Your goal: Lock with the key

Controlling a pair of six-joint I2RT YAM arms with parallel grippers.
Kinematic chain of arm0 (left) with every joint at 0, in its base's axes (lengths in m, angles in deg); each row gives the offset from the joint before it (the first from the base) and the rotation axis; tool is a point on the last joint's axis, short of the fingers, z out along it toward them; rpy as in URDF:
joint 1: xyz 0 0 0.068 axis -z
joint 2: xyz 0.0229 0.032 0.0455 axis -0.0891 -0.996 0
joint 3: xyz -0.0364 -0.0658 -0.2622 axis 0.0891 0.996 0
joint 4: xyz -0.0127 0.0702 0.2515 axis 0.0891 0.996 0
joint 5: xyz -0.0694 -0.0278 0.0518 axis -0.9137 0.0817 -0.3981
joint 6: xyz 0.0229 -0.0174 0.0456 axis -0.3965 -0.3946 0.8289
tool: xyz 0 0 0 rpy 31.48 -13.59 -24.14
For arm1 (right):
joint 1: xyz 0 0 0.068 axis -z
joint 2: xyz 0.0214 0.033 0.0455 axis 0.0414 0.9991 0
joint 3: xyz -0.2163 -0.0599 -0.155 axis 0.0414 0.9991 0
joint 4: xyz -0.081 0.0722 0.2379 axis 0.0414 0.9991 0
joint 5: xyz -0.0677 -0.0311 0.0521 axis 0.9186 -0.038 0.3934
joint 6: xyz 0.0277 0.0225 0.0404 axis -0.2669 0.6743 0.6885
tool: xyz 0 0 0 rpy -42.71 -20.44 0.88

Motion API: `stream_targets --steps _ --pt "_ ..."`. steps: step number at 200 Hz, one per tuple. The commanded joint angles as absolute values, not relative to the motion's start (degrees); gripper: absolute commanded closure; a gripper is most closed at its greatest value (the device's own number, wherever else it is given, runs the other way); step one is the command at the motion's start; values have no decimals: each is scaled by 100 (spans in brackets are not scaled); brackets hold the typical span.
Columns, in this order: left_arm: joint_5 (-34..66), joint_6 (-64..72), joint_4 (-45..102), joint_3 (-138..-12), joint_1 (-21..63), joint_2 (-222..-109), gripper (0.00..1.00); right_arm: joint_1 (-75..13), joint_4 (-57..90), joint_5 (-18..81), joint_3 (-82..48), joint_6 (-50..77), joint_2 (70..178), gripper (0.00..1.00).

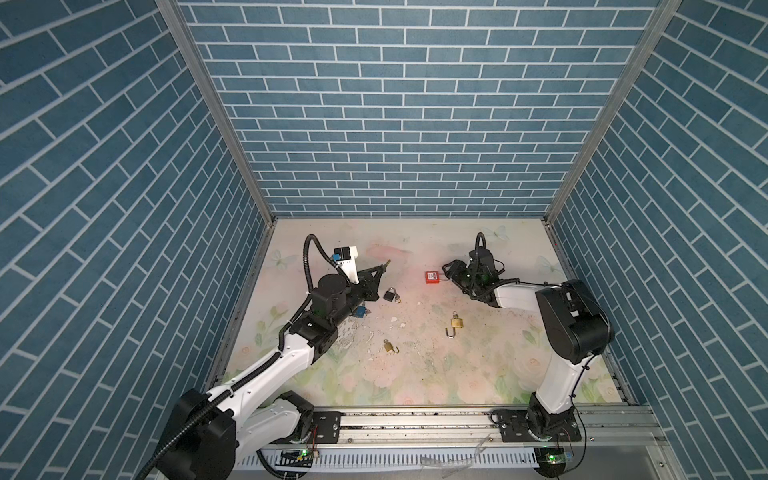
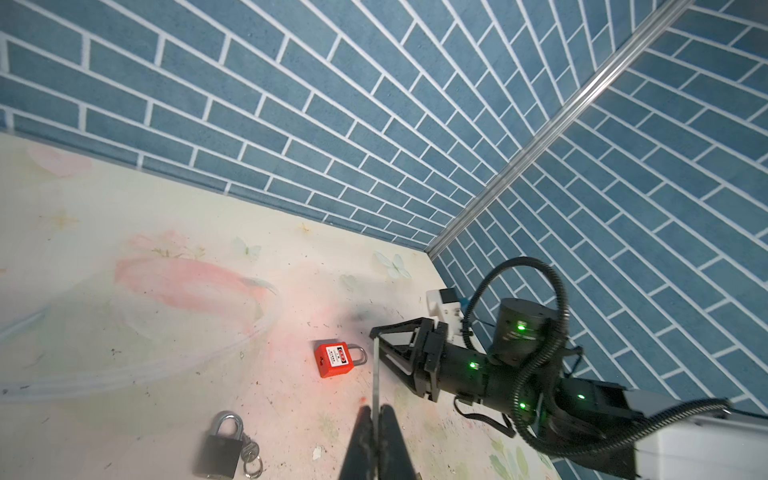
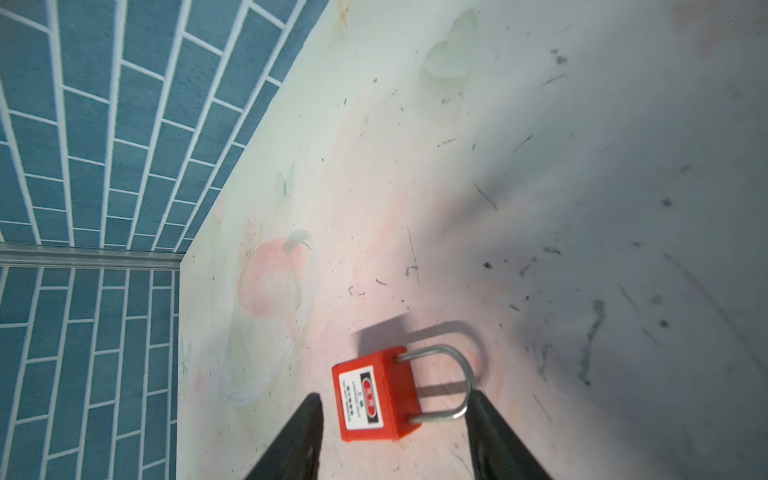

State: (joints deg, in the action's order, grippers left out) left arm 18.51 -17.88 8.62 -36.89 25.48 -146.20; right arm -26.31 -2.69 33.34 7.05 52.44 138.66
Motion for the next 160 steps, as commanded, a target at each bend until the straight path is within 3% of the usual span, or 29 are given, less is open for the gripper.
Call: stream_targets --steps 1,95,160 --pt "2439 -2080 1044 -3890 2734 -14937 100 -2611 219 3762 805 4977 13266 43" --pt "3896 -2765 724 -4965 3613 -17370 100 -2581 1310 3336 1986 3837 10570 45" --pt "4206 -3174 65 -5767 3851 -19000 100 -2075 1389 2880 2586 3698 9851 46"
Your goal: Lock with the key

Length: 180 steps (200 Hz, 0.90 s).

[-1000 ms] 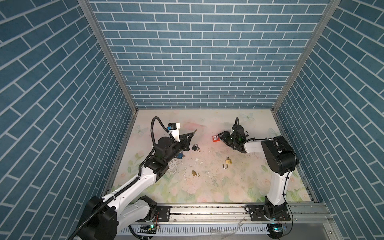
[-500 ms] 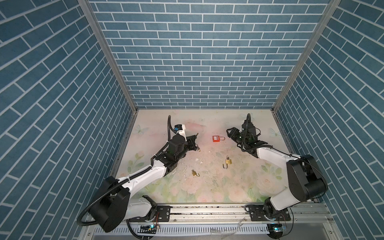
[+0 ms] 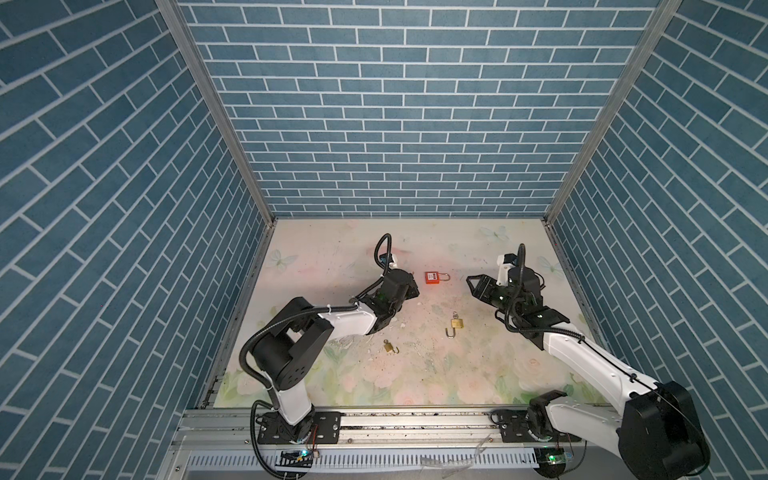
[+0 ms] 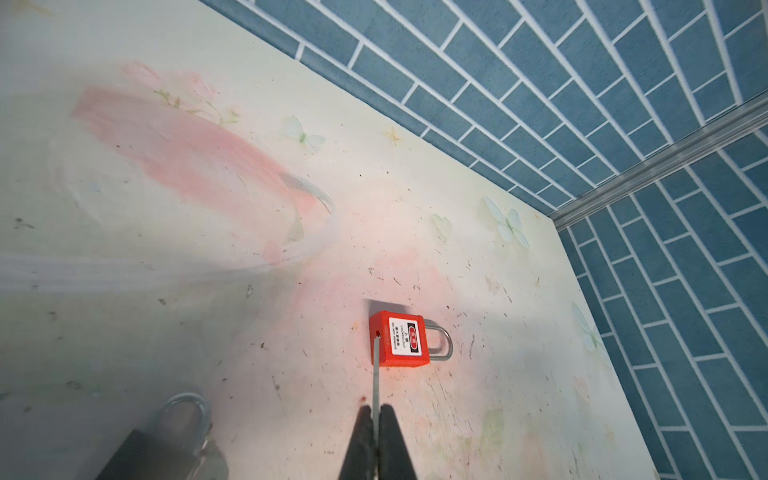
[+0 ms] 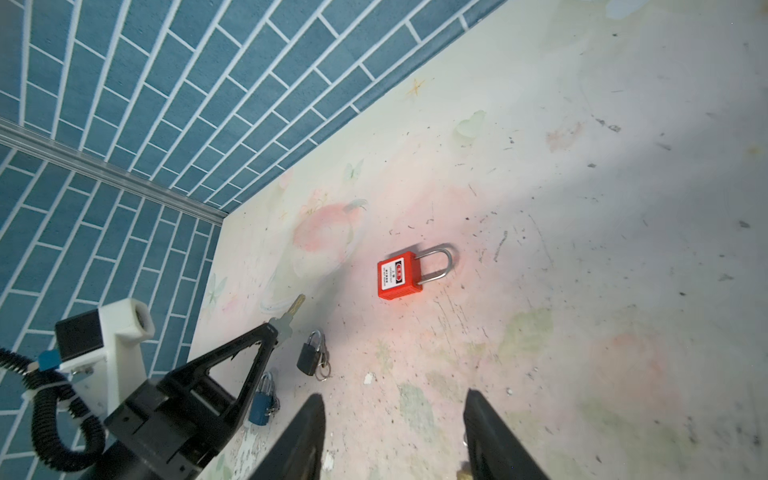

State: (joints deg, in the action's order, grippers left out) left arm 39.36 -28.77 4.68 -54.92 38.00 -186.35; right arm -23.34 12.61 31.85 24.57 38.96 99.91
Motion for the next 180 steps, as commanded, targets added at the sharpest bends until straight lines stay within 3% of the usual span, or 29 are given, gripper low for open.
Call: stream_targets --steps 1,71,180 --pt "4206 -3184 66 -5778 3854 -19022 100 -2057 1389 2869 2587 3694 9848 46" --pt "4019 -3478 241 -6506 3894 -20037 100 -1714 1383 2577 2637 3561 9793 46" --pt "4083 -3598 156 -6746 3927 -20568 100 -1700 1414 2577 2642 3566 9825 46"
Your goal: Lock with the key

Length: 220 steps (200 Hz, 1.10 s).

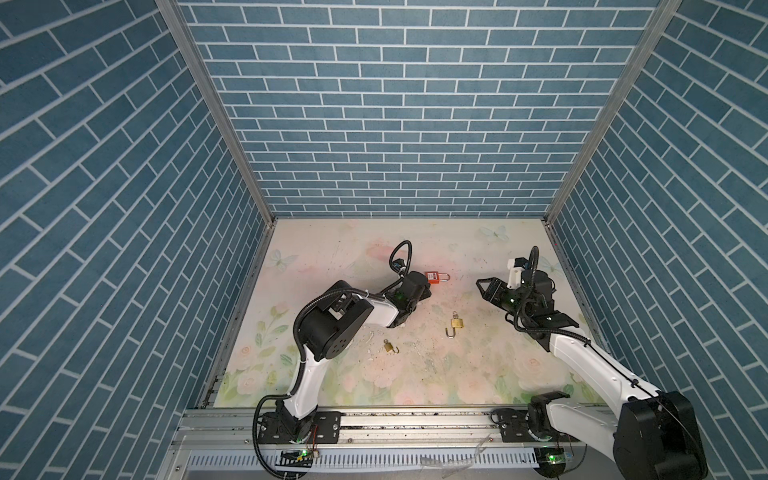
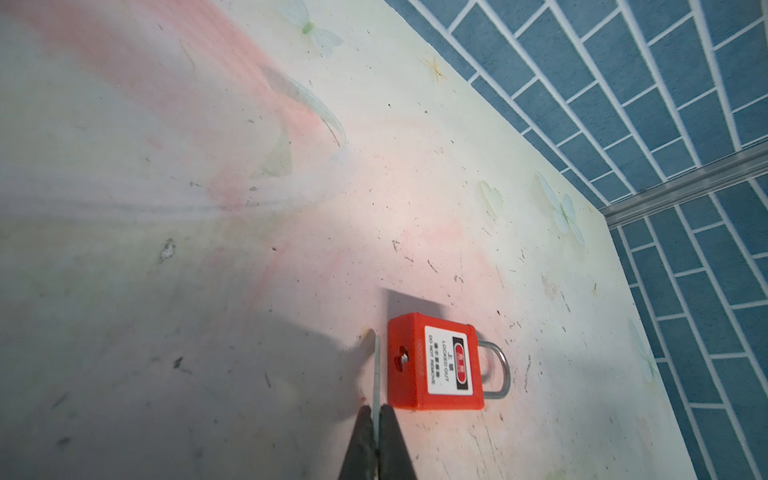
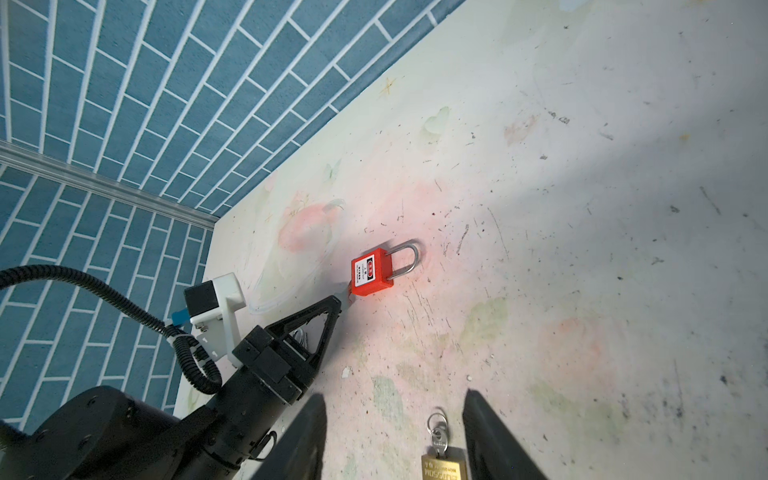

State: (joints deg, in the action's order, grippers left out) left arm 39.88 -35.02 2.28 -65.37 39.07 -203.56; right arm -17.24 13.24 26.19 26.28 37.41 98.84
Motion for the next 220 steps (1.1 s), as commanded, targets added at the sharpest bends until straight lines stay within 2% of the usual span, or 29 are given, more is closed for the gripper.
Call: stream_targets --steps 1,111,160,220 --pt "4087 -3598 156 -6755 3927 -20571 100 -1698 1415 2573 2645 3570 9827 46" --pt "4048 -3629 181 -6896 3930 -20769 100 -1647 1441 2577 2597 3535 9858 47" --pt "4012 -3651 147 -6927 3911 -20855 88 -1635 1450 2557 2602 3547 9858 47" --pt "3987 -3634 140 -6933 3910 -20873 84 -1626 1439 2533 2579 3549 9894 47"
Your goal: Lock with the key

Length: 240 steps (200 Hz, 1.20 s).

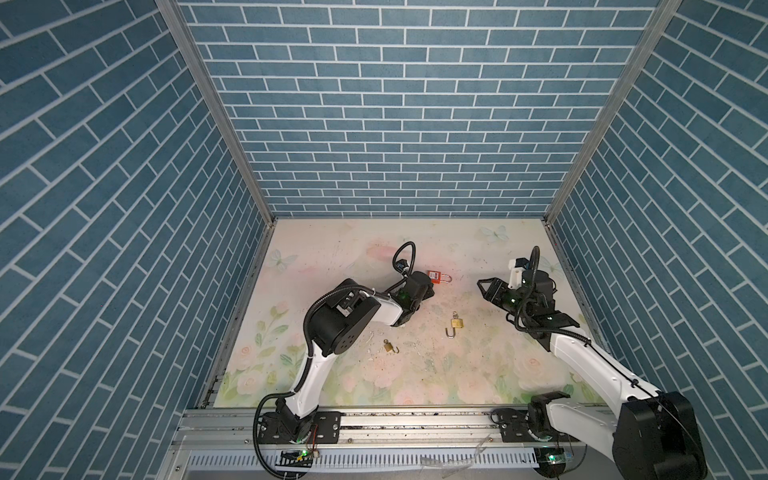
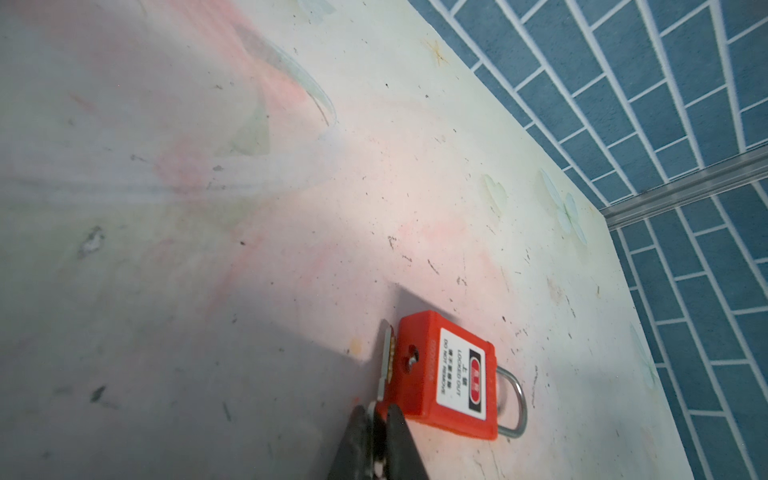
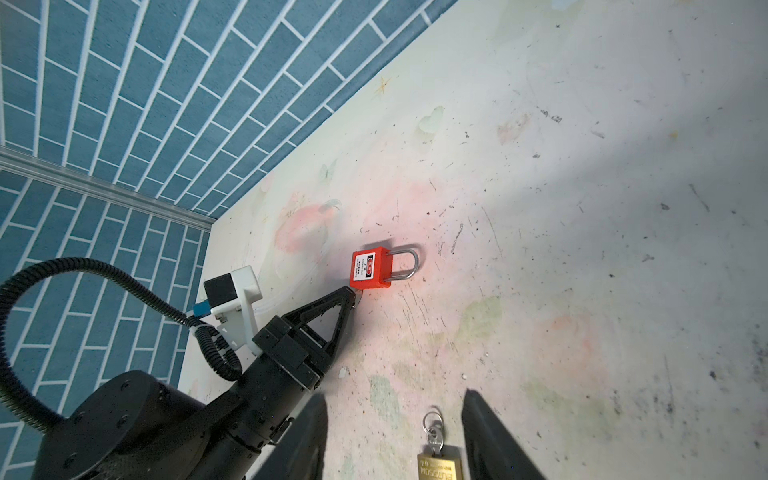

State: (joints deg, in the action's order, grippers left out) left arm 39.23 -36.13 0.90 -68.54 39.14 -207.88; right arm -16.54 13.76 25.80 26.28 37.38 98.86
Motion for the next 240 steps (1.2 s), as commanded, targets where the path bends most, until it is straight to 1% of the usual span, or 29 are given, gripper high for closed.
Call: stream_targets --steps 1,43,59,97,128,159,182,192,197,206,213,229,240 --pt "3987 -3629 130 -6932 3910 -20873 84 -1621 1440 2529 2578 3553 9896 47" --pt "4124 -3533 223 -6905 3908 -20714 68 -1618 1406 2490 2577 3592 9915 47" --pt "4229 -3494 303 -6877 3885 -20622 64 -1617 1389 2473 2574 3630 9899 48" --pt "4503 -3329 409 -6738 3850 -20270 57 -1617 1410 2421 2553 3656 9843 48" --pt "4841 -2939 501 -6563 3839 -19588 53 -1617 1557 2371 2486 3557 9687 48" --pt "5208 -1846 859 -6571 3898 -18457 48 -1616 1719 2172 2403 3150 9405 47" --pt "5823 -707 1258 -6465 4124 -17376 36 -1646 1924 1802 2311 2782 9194 46" --pt "5942 -271 1357 -6295 4201 -16849 33 -1713 2093 1677 2273 2600 9129 45" --pt "5923 -138 1447 -6195 4221 -16597 31 -1773 2164 1657 2255 2510 9093 45" --pt "5771 36 1610 -5987 4203 -16092 23 -1932 2302 1682 2236 2359 9020 44" --pt "5580 131 1768 -5807 4167 -15700 20 -2088 2400 1771 2221 2278 8956 43" --pt "5384 88 2326 -5462 4078 -14807 14 -2511 2531 1982 2259 2182 8822 42" --pt "5278 15 2681 -5171 4009 -14182 13 -2818 2558 2153 2318 2214 8734 41"
